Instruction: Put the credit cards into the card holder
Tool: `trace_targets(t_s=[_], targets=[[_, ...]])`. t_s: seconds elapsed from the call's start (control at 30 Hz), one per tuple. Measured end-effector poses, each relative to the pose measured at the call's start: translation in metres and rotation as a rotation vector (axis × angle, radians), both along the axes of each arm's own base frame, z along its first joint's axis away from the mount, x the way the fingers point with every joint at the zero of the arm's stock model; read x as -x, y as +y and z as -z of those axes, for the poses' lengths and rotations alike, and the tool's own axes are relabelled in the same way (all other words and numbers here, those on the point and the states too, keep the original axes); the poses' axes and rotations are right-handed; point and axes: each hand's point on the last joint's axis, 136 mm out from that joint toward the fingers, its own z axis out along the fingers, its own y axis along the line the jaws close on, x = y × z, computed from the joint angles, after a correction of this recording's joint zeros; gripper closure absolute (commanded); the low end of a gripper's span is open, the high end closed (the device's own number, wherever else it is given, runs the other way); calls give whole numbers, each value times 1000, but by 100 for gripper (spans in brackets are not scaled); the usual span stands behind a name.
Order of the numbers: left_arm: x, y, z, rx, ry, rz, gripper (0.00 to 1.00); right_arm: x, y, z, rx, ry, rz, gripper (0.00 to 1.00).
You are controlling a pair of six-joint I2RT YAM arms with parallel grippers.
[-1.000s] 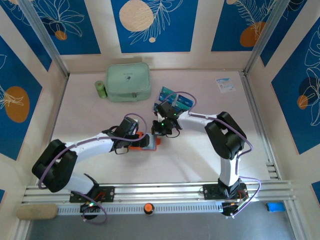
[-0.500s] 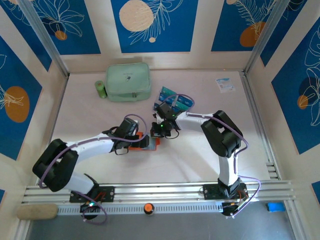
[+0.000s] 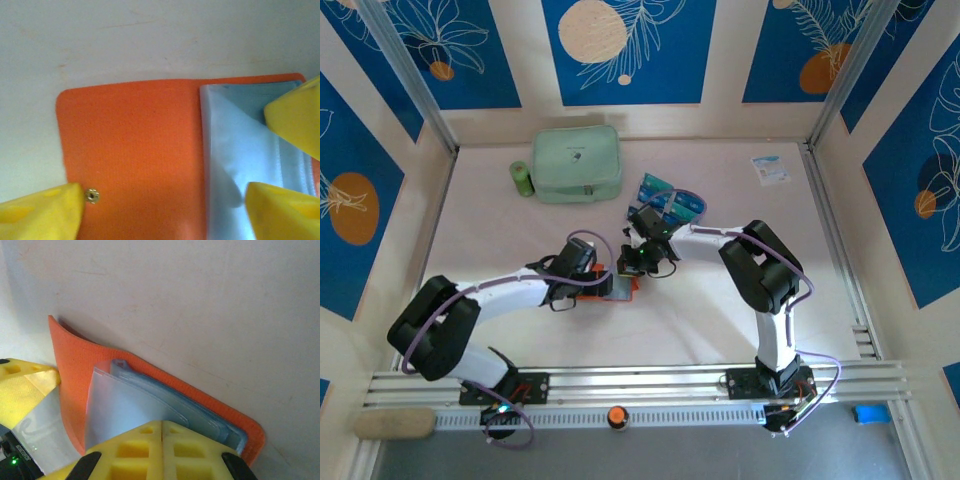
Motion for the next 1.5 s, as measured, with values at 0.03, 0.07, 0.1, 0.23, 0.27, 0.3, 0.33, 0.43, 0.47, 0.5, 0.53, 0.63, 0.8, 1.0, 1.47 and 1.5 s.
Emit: trace_targets(t_s=[0.03,0.07,0.1,0.23,0.27,0.3,0.33,0.43,0.47,0.5,0.53,0.63,0.8,1.0,1.47,1.5], targets=[[0,1,1,-3,-4,-3,31,0,0,0,-1,0,0,100],[-1,2,1,-3,-5,-5,33,0,0,0,-1,2,-1,100],[-1,2,1,-1,-7,-10,33,0,0,0,-3,3,-1,100],[-2,3,2,2,-15,-16,35,0,0,-2,-6,8,8,93],[-3,3,2,5,-19,-16,35,-1,-1,-3,-8,9,14,88],[-3,2,2,8,-22,-15,35,-1,-2,-5,-12,8,20,84],[-4,1,1,13,-25,-14,36,-1,-3,-8,-14,8,28,81],[-4,-1,1,23,-27,-10,36,-1,-5,-18,-30,0,46,75],[-4,-1,1,24,-29,-10,37,-1,-5,-21,-38,-4,52,74],[-4,-1,1,26,-29,-10,37,-1,-5,-22,-42,-5,57,73],[-4,-2,0,30,-29,-8,37,-2,-4,-23,-47,-5,61,71],[-4,-3,0,35,-30,-6,37,-1,-5,-21,-51,2,75,67],[-4,-3,0,36,-32,-5,38,2,-8,-15,-45,24,95,60],[-4,-3,0,37,-32,-5,38,1,-9,-16,-49,14,111,48],[-4,-4,0,40,-30,-3,38,-1,-7,-36,-101,-15,133,48],[-4,-4,0,40,-30,-3,38,0,-6,-34,-103,-7,133,48]])
